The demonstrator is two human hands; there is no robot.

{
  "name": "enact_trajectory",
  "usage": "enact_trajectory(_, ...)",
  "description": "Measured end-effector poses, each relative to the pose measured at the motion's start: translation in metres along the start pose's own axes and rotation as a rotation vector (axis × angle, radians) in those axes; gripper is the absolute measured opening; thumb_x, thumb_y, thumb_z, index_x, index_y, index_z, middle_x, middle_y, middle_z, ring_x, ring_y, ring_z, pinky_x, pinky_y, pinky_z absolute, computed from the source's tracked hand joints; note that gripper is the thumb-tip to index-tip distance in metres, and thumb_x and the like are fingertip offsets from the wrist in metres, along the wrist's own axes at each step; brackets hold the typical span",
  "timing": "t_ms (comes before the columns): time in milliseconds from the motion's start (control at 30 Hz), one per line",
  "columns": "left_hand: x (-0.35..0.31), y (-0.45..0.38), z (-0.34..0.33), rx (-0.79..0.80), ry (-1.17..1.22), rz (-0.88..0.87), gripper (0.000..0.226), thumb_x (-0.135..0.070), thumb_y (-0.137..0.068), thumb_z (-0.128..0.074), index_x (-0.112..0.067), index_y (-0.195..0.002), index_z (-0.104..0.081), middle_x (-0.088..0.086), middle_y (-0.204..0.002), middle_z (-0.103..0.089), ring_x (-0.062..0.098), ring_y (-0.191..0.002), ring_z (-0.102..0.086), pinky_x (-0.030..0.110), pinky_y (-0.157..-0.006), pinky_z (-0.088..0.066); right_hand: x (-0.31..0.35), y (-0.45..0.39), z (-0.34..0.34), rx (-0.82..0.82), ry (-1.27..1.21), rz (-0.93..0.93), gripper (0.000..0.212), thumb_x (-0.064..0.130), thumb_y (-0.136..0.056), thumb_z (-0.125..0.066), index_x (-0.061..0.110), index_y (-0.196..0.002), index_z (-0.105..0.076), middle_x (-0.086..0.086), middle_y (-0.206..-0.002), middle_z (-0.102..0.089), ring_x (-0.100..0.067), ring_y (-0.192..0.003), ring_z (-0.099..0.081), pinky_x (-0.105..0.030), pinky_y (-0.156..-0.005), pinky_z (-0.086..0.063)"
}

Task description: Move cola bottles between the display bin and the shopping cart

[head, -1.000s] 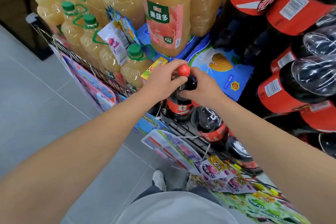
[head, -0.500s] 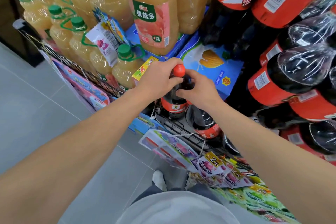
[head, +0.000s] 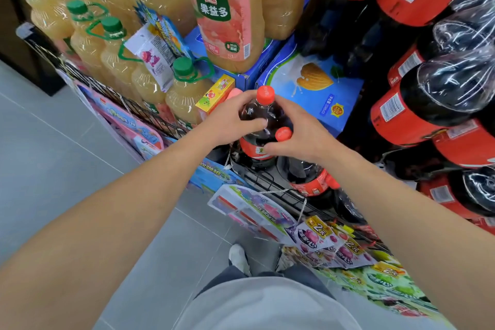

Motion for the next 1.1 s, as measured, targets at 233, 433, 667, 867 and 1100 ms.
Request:
enact_trajectory(233, 0.002, 0.004, -0.002, -0.067, 0.012, 0.006, 0.06, -0.02, -0.087, -0.076, -0.021, -0.142, -0.053, -0.011, -0.125, -0.061, 0.006, -0.117, -0.055, 0.013, -0.096, -0.04, -0.013, 0.007, -0.011, -0.16, 0.224, -0.09, 0.099, 0.033, -0.077, -0.08, 0.033, -0.16, -0.026, 0.005, -0.156, -0.048, -0.028, -0.137, -0.05, -0.049, -0.104, -0.049)
enact_trajectory(433, -0.009, 0.01, -0.007, -0.108, -0.01, -0.006, 0.05, -0.033, -0.084, -0.071, -0.03, -0.133, -0.062, -0.022, -0.104, -0.063, 0.012, -0.109, -0.058, 0.038, -0.101, -0.047, -0.014, 0.014, -0.011, -0.238, 0.238, -0.059, 0.095, 0.034, -0.077, -0.082, 0.032, -0.158, -0.033, 0.005, -0.151, -0.054, -0.027, -0.134, -0.054, -0.048, -0.102, -0.05)
enact_trajectory(667, -0.009, 0.007, -0.008, -0.129, -0.024, 0.02, 0.051, -0.045, -0.083, -0.061, -0.033, -0.132, -0.062, -0.012, -0.103, -0.065, 0.016, -0.102, -0.059, 0.045, -0.098, -0.049, -0.009, 0.013, -0.01, -0.242, 0.237, -0.057, 0.089, 0.036, -0.08, -0.081, 0.033, -0.155, -0.034, 0.007, -0.149, -0.054, -0.027, -0.132, -0.055, -0.05, -0.099, -0.051)
enact_trajectory(867, -0.007, 0.018, -0.014, -0.149, 0.027, 0.047, 0.049, -0.029, -0.093, -0.064, -0.028, -0.141, -0.053, -0.004, -0.13, -0.062, 0.025, -0.138, -0.046, 0.043, -0.113, -0.038, -0.01, 0.022, -0.007, -0.232, 0.219, -0.048, 0.089, 0.039, -0.078, -0.082, 0.024, -0.153, -0.037, 0.003, -0.151, -0.05, -0.022, -0.135, -0.05, -0.045, -0.103, -0.049)
enact_trajectory(1100, 0.014, 0.075, -0.027, -0.406, 0.1, 0.2, 0.039, -0.018, -0.087, -0.071, -0.025, -0.125, -0.063, -0.014, -0.11, -0.065, 0.007, -0.1, -0.064, 0.026, -0.089, -0.053, -0.02, 0.044, -0.003, -0.326, 0.215, -0.043, 0.054, 0.036, -0.087, -0.079, 0.025, -0.137, -0.063, -0.001, -0.127, -0.072, -0.027, -0.119, -0.063, -0.037, -0.094, -0.047)
Point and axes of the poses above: each hand's wrist, its own y-axis away from the middle knuckle, its own z-axis out of the back of the hand, x = y × z, the point moved 5 cm from there along -y, towards the middle knuckle
